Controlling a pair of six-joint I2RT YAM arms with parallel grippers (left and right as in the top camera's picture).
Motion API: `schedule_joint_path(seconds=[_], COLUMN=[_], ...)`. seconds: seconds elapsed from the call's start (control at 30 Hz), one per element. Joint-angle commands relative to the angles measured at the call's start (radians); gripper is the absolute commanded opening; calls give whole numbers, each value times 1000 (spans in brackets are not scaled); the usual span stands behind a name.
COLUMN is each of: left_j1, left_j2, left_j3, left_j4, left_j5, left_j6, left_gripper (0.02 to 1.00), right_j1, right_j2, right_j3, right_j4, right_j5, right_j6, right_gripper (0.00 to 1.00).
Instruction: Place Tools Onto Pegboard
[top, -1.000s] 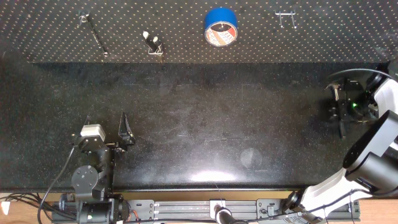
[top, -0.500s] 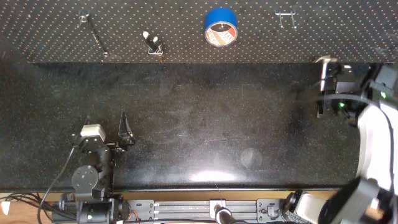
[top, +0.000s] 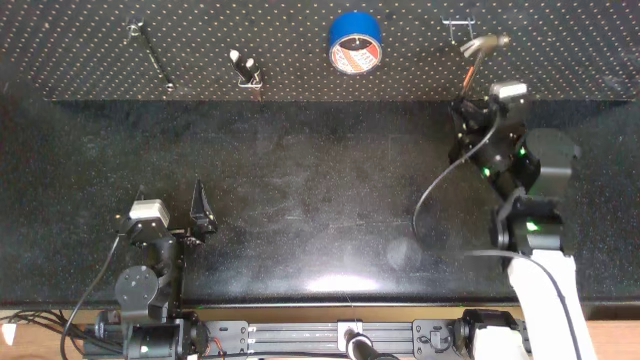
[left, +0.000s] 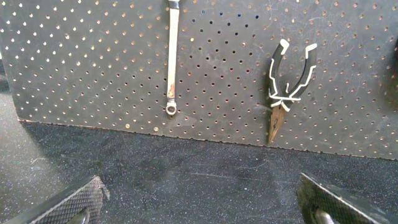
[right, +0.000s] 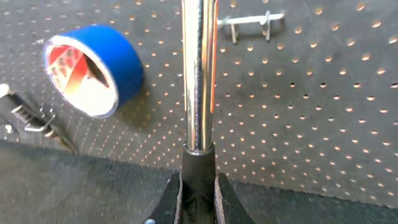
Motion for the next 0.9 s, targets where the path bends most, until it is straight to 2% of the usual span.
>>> schedule_joint_path(seconds=[0.03, 0.23, 0.43, 0.47, 0.53, 0.57, 0.73, 0.83, 0.9], left_j1=[-4, -5, -4, -4, -4, -4, -4, -5, -5], left_j2=[-8, -8, -8, -8, -8, -8, -8, -8, -8], left_j3=[-2, -2, -2, -2, -2, -2, -2, -2, -2], left_j4=[-5, -5, -5, -5, -5, -5, -5, -5, -5], left_j5=[3, 3, 3, 3, 3, 3, 3, 3, 3], left_j6=[10, 9, 9, 9, 10, 9, 9, 9, 10], left_gripper=[1000, 1000, 998, 998, 1000, 1000, 998, 1000, 998], right_j1=[6, 17, 18, 15, 15, 16, 15, 15, 15], right_j2=[109, 267, 354, 359, 374, 375, 293, -2, -268], right_j3=[42, 161, 180, 180, 180, 180, 116, -135, -320], right_j4=[78, 79, 111, 111, 110, 107, 111, 111, 110], right_j5=[-9, -9, -8, 14, 36, 36, 44, 216, 246], right_j6=[45, 44, 44, 44, 45, 44, 44, -18, -31], right_gripper=[75, 75, 77, 251, 794, 882, 910, 912, 915])
